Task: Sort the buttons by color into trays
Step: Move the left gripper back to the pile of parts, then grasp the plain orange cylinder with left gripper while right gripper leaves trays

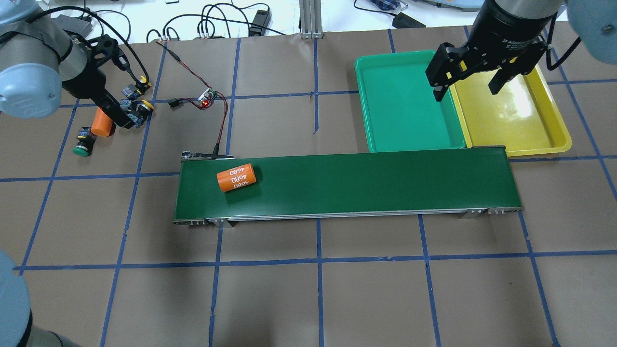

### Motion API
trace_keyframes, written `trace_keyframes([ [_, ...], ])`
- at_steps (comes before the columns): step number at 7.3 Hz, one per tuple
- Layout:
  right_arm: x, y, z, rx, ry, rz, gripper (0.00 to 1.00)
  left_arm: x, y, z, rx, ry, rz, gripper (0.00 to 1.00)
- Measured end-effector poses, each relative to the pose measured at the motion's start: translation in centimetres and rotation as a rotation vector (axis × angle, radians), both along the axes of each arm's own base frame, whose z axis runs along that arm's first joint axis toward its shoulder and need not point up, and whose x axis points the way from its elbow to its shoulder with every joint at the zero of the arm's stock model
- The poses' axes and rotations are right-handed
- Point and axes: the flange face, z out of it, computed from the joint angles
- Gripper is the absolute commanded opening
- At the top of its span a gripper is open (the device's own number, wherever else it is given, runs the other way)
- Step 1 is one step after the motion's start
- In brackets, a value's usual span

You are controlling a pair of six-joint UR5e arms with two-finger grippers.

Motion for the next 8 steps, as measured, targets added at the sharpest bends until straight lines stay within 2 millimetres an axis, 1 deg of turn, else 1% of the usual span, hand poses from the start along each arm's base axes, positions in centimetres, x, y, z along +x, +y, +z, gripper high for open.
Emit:
trace_keyframes([
  [1, 0.0, 0.0, 0.0, 0.000, -0.001, -0.003, 1.00, 4.5, -1.8, -1.5, 0.002, 0.005, 0.066, 1.00],
  [2, 0.0, 0.0, 0.0, 0.001, 0.000, -0.007, 1.00, 7.9, -3.1, -3.7, 0.016, 0.016, 0.134, 1.00],
  [3, 0.0, 0.0, 0.0, 0.000, 0.001, -0.009, 1.00, 10.2, -4.3, -6.2, 0.024, 0.025, 0.230, 1.00],
  [4, 0.0, 0.0, 0.0, 0.000, 0.001, -0.009, 1.00, 11.4, -5.3, -8.5, 0.019, 0.028, 0.356, 1.00],
  [5, 0.0, 0.0, 0.0, -0.001, -0.001, -0.010, 1.00, 11.8, -6.0, -10.3, 0.019, 0.032, 0.469, 1.00],
  [6, 0.0, 0.1, 0.0, -0.001, -0.002, -0.012, 1.00, 11.8, -6.4, -11.8, 0.029, 0.039, 0.544, 1.00],
  [8, 0.0, 0.0, -0.1, -0.001, -0.002, -0.009, 1.00, 12.0, -6.6, -13.7, 0.049, 0.047, 0.591, 1.00],
])
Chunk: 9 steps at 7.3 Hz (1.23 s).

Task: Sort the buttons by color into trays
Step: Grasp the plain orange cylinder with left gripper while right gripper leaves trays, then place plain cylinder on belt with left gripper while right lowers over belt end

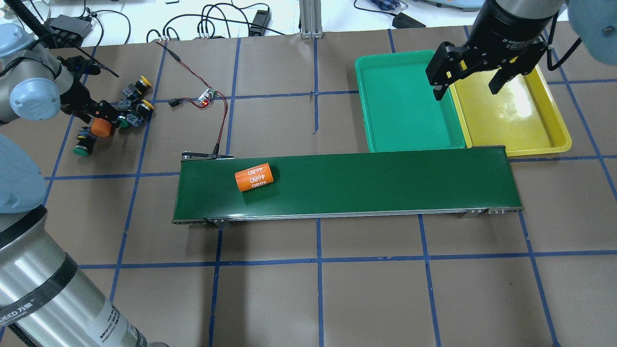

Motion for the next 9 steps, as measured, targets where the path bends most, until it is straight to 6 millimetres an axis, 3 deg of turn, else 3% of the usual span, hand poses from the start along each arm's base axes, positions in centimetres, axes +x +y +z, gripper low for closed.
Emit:
trace_keyframes([
  [2, 0.1, -0.1, -0.7, 0.019, 0.000, 0.007, 1.00, 0.2, -0.1, -0.6, 0.007, 0.002, 0.007, 1.00],
  [3, 0.2, -0.5, -1.4, 0.030, -0.010, 0.010, 1.00, 0.2, -0.2, -0.6, 0.007, 0.000, 0.005, 0.63],
  [4, 0.3, -1.3, -2.1, 0.031, -0.029, 0.014, 1.00, 0.0, -0.3, -0.5, 0.016, 0.007, 0.000, 0.08],
  [5, 0.4, -1.9, -2.6, 0.021, -0.040, 0.031, 1.00, -0.2, -0.2, -0.6, 0.045, 0.022, -0.005, 0.00],
  [7, 0.4, -2.0, -4.5, 0.025, -0.041, 0.171, 1.00, -0.1, -0.3, 0.0, 0.073, 0.020, -0.009, 0.00],
  [9, -0.2, -1.8, -7.6, -0.005, -0.030, 0.344, 1.00, -0.6, 0.1, 2.5, 0.089, 0.002, -0.018, 0.00],
])
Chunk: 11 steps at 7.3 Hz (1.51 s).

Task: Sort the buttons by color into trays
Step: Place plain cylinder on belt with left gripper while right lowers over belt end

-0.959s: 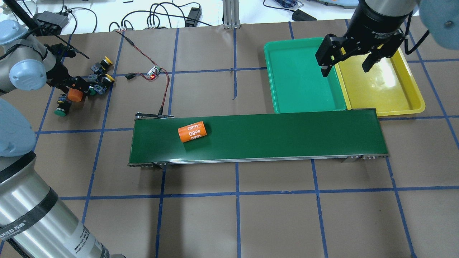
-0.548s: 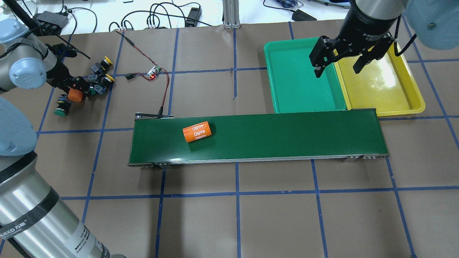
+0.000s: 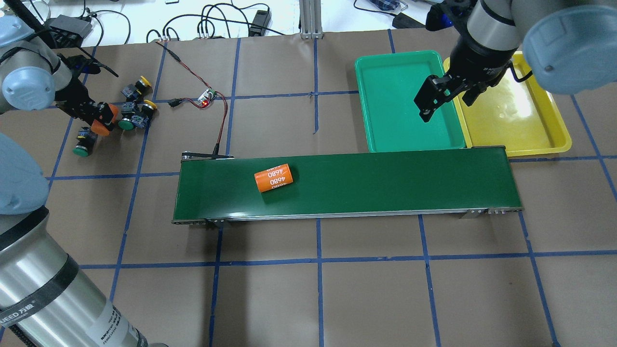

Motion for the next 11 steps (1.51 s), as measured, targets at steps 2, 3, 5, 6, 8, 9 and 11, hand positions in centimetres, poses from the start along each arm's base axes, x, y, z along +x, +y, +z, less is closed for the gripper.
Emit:
trace_keyframes([
  [2, -2.3, 0.1, -2.7, -0.032, 0.008, 0.199, 1.00, -3.7, 1.3, 4.9, 0.044, 0.009, -0.130, 0.00],
  [3, -4.9, 0.1, -4.0, -0.055, 0.017, 0.315, 1.00, -7.4, 2.6, 7.7, 0.072, 0.018, -0.257, 0.00],
  [5, -9.7, 0.5, -6.7, -0.086, 0.034, 0.522, 1.00, -12.7, 7.3, 9.9, 0.131, 0.063, -0.505, 0.00],
  [6, -11.3, 1.3, -8.3, -0.092, 0.039, 0.600, 1.00, -15.4, 10.0, 9.4, 0.156, 0.099, -0.638, 0.00],
  [8, -13.6, 2.7, -11.3, -0.108, 0.040, 0.737, 1.00, -21.1, 13.7, 9.6, 0.122, 0.152, -0.854, 0.00],
  [9, -13.9, 3.3, -12.5, -0.112, 0.036, 0.807, 1.00, -23.4, 15.3, 10.5, 0.085, 0.168, -0.937, 0.00],
  [11, -13.9, 4.0, -14.2, -0.105, 0.021, 0.933, 1.00, -28.6, 18.1, 10.3, 0.003, 0.179, -1.103, 0.00],
])
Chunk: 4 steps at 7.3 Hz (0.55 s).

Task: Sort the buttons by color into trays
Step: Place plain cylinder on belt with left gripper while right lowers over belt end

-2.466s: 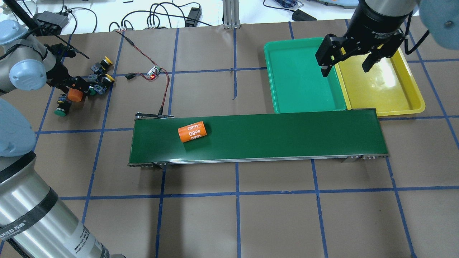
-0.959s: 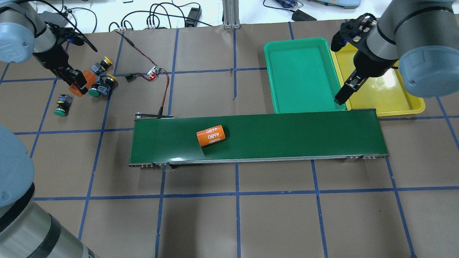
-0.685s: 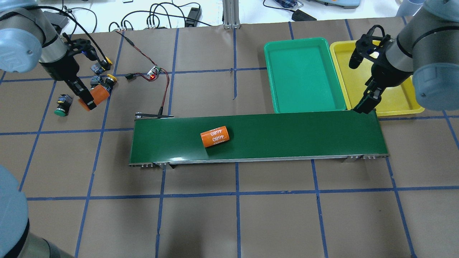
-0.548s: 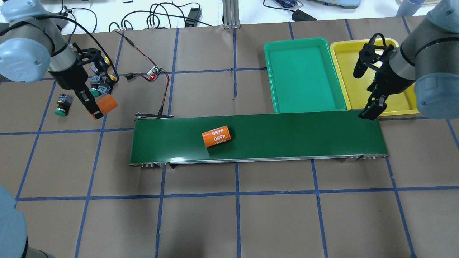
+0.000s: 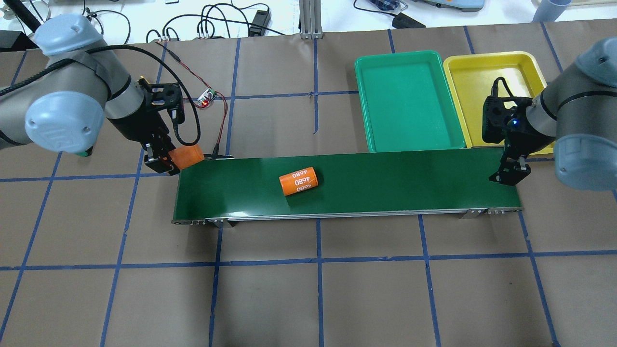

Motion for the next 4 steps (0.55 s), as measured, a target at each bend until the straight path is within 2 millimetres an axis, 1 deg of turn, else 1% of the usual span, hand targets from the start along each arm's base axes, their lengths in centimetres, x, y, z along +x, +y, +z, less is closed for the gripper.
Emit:
trace_keyframes([
  [1, 0.1, 0.0, -0.6, 0.009, 0.001, 0.059, 1.00, -2.4, 1.5, -1.0, -0.039, 0.004, -0.055, 0.00],
  [2, 0.4, -0.3, -1.0, 0.015, 0.004, 0.105, 1.00, -3.8, 2.3, -2.0, -0.084, 0.004, -0.088, 0.00],
  [3, 1.4, -0.5, -1.2, 0.016, 0.005, 0.142, 1.00, -4.4, 2.8, -2.5, -0.110, 0.005, -0.114, 0.00],
  [4, 2.8, -0.6, -1.3, 0.018, 0.008, 0.177, 1.00, -4.8, 3.1, -2.7, -0.122, 0.005, -0.137, 0.94],
])
